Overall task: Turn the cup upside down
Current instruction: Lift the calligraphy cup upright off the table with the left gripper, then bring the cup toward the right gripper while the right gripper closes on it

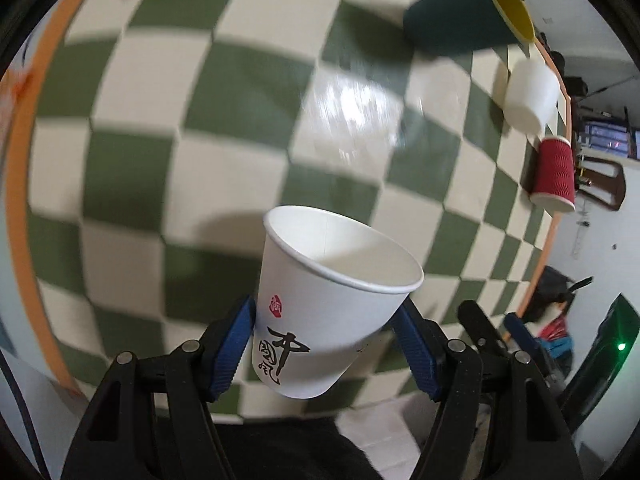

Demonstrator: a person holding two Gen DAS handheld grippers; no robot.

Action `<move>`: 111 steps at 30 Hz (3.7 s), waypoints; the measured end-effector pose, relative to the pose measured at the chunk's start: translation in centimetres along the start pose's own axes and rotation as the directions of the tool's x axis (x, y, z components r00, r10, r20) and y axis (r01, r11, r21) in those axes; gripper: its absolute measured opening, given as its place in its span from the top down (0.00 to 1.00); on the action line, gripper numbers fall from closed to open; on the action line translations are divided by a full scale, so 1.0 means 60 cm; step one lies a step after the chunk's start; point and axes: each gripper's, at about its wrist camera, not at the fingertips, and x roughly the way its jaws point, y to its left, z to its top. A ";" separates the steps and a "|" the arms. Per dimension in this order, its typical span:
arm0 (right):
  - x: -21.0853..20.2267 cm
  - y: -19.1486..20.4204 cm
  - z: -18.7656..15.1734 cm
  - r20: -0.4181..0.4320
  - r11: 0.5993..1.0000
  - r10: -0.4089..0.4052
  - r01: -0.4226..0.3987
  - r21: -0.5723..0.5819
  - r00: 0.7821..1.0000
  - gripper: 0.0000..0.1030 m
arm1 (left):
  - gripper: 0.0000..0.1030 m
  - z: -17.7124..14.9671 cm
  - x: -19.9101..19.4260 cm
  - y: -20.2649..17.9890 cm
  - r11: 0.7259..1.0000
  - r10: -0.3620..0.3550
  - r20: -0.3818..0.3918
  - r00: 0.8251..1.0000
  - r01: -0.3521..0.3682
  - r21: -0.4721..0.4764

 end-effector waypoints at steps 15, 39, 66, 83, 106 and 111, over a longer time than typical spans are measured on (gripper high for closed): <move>0.062 -0.155 -0.152 -0.052 0.999 -0.043 0.044 0.020 0.998 0.00 | 0.34 -0.122 0.112 -0.101 0.998 -0.043 -0.060 0.997 0.040 -0.049; 0.074 -0.224 -0.189 -0.048 1.000 0.024 -0.023 0.004 0.999 0.00 | 0.33 -0.126 0.157 -0.110 0.998 -0.005 -0.049 0.999 0.002 -0.057; -0.059 -0.240 -0.218 0.054 0.995 0.096 -0.095 -0.028 0.994 0.00 | 0.21 -0.199 0.019 -0.141 0.963 0.203 0.273 0.940 -0.243 0.120; -0.282 -0.103 -0.323 0.224 0.970 0.227 -0.198 -0.142 0.948 0.00 | 0.21 -0.374 -0.190 -0.111 0.887 0.249 0.563 0.788 -0.419 0.194; -0.149 0.108 -0.307 0.480 0.230 -0.192 0.515 -0.826 0.856 0.00 | 0.00 -0.231 -0.107 0.034 0.891 0.360 0.480 0.800 -0.447 0.078; -0.038 0.115 -0.385 0.579 -0.433 -0.159 0.471 -0.769 0.800 0.05 | 0.00 -0.214 -0.061 0.064 0.907 0.376 0.412 0.830 -0.421 0.018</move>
